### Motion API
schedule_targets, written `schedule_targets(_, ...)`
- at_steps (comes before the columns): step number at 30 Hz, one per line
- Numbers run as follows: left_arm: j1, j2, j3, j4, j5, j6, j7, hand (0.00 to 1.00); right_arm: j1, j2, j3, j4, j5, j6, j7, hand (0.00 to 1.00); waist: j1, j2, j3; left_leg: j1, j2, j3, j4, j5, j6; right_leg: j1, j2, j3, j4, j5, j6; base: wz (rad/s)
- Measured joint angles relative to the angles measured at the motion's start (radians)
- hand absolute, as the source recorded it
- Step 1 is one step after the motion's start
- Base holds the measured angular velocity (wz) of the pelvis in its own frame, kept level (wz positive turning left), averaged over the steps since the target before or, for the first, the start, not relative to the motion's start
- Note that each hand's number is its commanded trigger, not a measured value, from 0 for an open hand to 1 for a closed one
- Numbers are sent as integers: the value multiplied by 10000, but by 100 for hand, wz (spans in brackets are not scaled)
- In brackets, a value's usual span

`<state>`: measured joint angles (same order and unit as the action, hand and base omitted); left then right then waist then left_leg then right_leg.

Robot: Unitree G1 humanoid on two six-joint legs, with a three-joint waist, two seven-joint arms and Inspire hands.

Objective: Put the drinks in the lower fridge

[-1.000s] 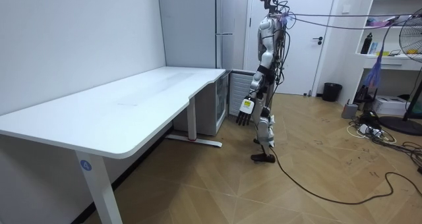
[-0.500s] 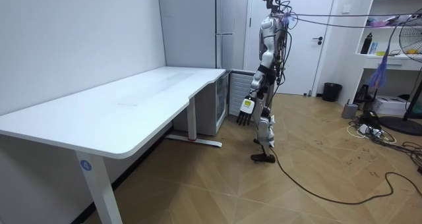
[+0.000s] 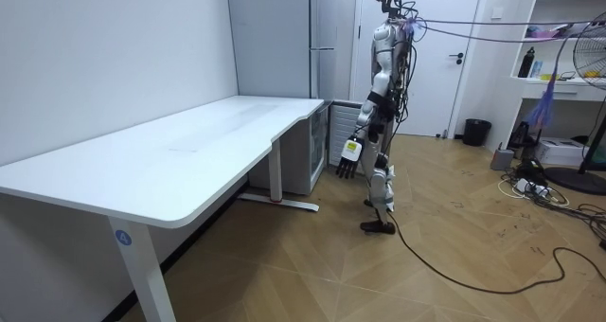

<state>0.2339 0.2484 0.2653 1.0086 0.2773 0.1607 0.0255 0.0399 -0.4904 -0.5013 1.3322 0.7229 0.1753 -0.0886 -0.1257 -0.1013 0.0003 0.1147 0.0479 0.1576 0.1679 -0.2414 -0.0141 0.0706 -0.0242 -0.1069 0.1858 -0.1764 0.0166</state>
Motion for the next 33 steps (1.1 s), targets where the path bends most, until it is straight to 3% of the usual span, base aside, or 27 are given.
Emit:
schedule_targets(5,-274,-52,-167,347,6,-3,-186,0,3,121,880,-70,573,-22,1149,0,314,-17,-13,-8,20,41,-11,-3,0,-37,11,23,-14,56,-8,-6)
schedule_targets(8,-375,44,-843,340,10,9,-238,0,19,244,2613,-989,520,-46,1841,0,572,-28,-8,-56,66,87,17,-4,-2,-69,46,-62,-18,130,-26,-5)
schedule_targets(10,-499,57,-1210,372,13,15,-315,0,21,463,3507,-1855,168,-255,2241,0,845,-13,-9,-107,112,123,47,-7,-10,-144,96,-94,-24,191,-61,-15)
schedule_targets(13,-832,65,-2249,519,128,58,-380,0,408,826,5540,-4276,-735,-200,2739,0,1358,3,-4,-240,226,243,125,14,-74,-247,193,-67,-146,339,-168,-15)
schedule_targets(17,-1020,55,-3379,489,99,92,-415,0,857,1039,7103,-7455,-1106,38,3221,0,1585,109,14,-523,375,307,304,26,-171,-492,315,-87,-137,452,-292,-12)
schedule_targets(18,-1181,36,-3618,493,112,79,-429,0,817,1031,7701,-8475,-1109,8,3730,0,1746,173,58,-555,408,310,327,46,-205,-529,351,-95,-133,480,-334,3)
schedule_targets(20,-1344,48,-3994,497,119,69,-374,0,518,1213,8639,-9642,-1112,-148,4807,0,1953,255,66,-553,455,257,334,79,-262,-494,401,-202,-141,491,-354,11)
schedule_targets(22,-1575,-108,-4171,512,196,88,-333,0,-184,1744,9598,-10362,-1139,-197,5956,0,2213,376,46,-668,428,17,337,122,-290,-485,382,-370,-171,485,-362,29)
schedule_targets(25,-1607,-202,-4273,500,183,138,-321,0,-667,2002,9890,-10913,-1116,16,6593,0,2453,439,36,-782,328,-244,330,199,-247,-461,274,-622,-215,455,-357,31)
schedule_targets(28,-1517,-225,-4310,591,180,507,-344,0,-1038,2160,9910,-11258,-876,267,7235,0,2701,408,34,-799,249,-327,307,263,-209,-460,187,-736,-217,425,-310,14)
schedule_targets(33,-1523,-272,-4305,716,178,731,-368,0,-1087,2149,9909,-11282,-919,455,7626,0,2682,293,18,-852,235,-486,304,262,-206,-434,180,-861,-220,420,-302,8)
